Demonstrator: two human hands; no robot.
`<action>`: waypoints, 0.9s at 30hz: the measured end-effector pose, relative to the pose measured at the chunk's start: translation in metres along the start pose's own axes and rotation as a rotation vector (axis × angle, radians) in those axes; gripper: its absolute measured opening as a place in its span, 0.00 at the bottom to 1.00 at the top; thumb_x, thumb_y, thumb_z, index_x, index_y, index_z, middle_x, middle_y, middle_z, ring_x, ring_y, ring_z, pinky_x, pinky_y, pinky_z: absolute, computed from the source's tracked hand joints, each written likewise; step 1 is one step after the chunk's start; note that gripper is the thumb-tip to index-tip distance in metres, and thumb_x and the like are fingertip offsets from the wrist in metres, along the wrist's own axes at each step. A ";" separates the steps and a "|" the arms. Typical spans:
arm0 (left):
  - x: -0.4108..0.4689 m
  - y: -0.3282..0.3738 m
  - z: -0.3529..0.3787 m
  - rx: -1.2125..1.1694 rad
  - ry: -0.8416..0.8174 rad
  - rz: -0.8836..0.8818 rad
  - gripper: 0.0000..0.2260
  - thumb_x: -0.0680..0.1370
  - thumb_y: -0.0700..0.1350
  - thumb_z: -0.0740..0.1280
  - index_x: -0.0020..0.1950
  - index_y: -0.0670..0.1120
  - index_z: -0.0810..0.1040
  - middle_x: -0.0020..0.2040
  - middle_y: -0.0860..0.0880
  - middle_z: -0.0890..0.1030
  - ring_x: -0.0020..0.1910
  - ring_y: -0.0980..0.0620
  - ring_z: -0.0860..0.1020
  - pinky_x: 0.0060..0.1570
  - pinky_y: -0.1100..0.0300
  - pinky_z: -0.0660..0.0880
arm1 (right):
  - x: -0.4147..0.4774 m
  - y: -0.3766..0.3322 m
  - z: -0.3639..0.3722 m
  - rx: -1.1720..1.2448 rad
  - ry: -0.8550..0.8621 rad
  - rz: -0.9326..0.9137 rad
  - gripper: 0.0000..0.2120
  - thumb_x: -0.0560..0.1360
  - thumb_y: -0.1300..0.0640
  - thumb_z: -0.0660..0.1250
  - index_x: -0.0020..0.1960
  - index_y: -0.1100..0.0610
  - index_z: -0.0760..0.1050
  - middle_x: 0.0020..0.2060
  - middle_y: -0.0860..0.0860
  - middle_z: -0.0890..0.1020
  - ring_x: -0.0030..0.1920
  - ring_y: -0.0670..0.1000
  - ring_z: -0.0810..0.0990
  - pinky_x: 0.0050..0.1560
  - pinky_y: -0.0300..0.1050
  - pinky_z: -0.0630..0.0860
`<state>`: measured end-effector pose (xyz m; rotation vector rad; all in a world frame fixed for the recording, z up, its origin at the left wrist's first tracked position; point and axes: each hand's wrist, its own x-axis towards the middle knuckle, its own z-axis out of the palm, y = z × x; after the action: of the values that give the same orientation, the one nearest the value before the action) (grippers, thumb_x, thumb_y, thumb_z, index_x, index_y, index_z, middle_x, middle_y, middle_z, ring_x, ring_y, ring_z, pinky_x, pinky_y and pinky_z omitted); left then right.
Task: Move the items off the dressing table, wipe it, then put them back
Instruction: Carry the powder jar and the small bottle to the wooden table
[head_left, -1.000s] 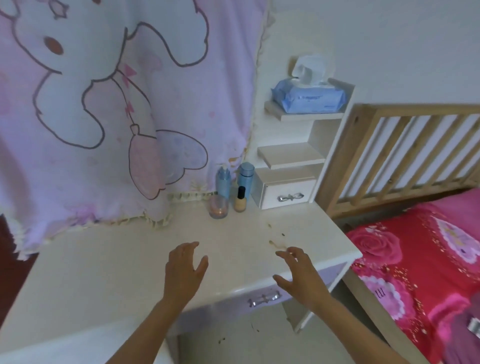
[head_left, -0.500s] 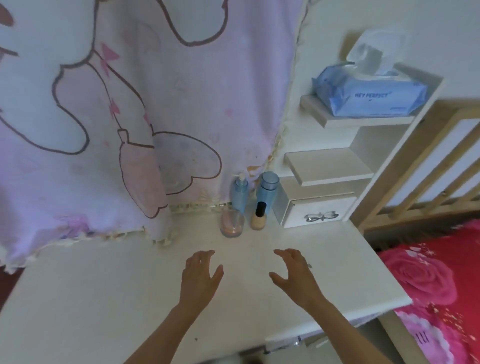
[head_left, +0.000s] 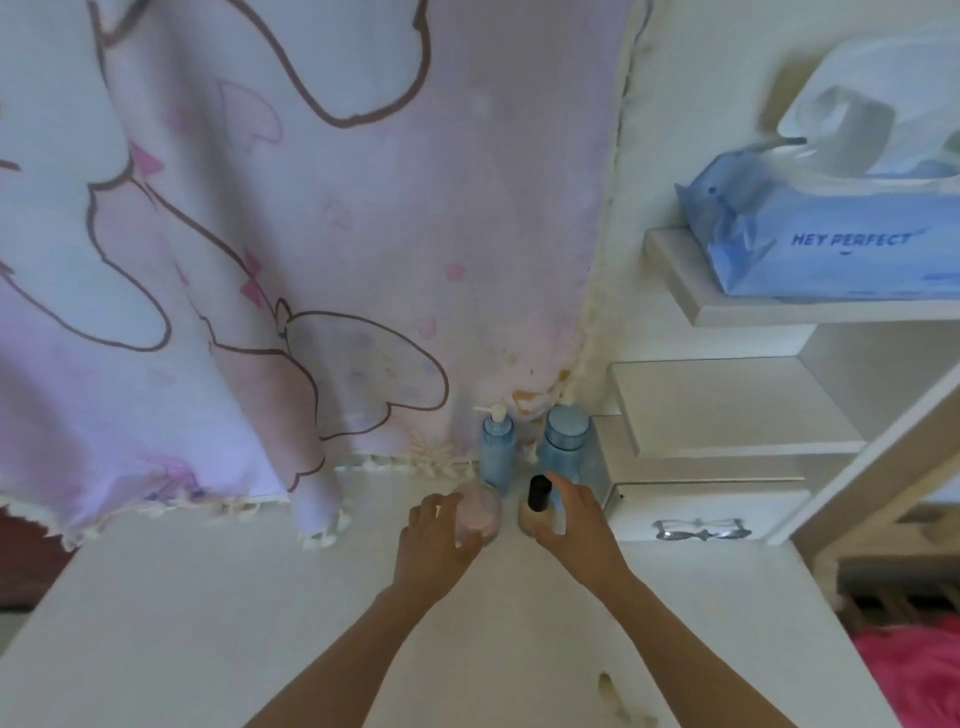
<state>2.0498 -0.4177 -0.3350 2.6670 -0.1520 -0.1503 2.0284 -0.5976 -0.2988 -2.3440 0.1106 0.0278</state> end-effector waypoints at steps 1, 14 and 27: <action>0.003 0.002 0.003 0.017 -0.014 -0.009 0.26 0.75 0.53 0.63 0.71 0.49 0.61 0.68 0.48 0.65 0.65 0.47 0.65 0.60 0.57 0.66 | 0.007 0.004 0.001 0.016 -0.013 0.002 0.18 0.73 0.60 0.65 0.61 0.63 0.69 0.51 0.63 0.76 0.53 0.60 0.74 0.53 0.51 0.71; 0.036 0.011 0.030 0.122 -0.097 -0.097 0.35 0.70 0.53 0.70 0.72 0.50 0.58 0.73 0.48 0.58 0.68 0.44 0.62 0.63 0.51 0.65 | 0.052 0.059 0.044 0.186 -0.231 0.039 0.18 0.72 0.59 0.68 0.48 0.41 0.62 0.44 0.45 0.71 0.44 0.46 0.71 0.49 0.41 0.70; 0.028 0.014 0.039 -0.094 0.000 -0.187 0.33 0.68 0.49 0.73 0.69 0.51 0.62 0.66 0.47 0.66 0.62 0.45 0.68 0.59 0.57 0.68 | 0.045 0.070 0.053 0.081 -0.159 -0.068 0.14 0.70 0.52 0.67 0.33 0.44 0.62 0.26 0.43 0.69 0.33 0.46 0.70 0.34 0.29 0.65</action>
<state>2.0709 -0.4514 -0.3654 2.5844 0.1028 -0.2117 2.0675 -0.6121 -0.3880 -2.2534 -0.0462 0.1723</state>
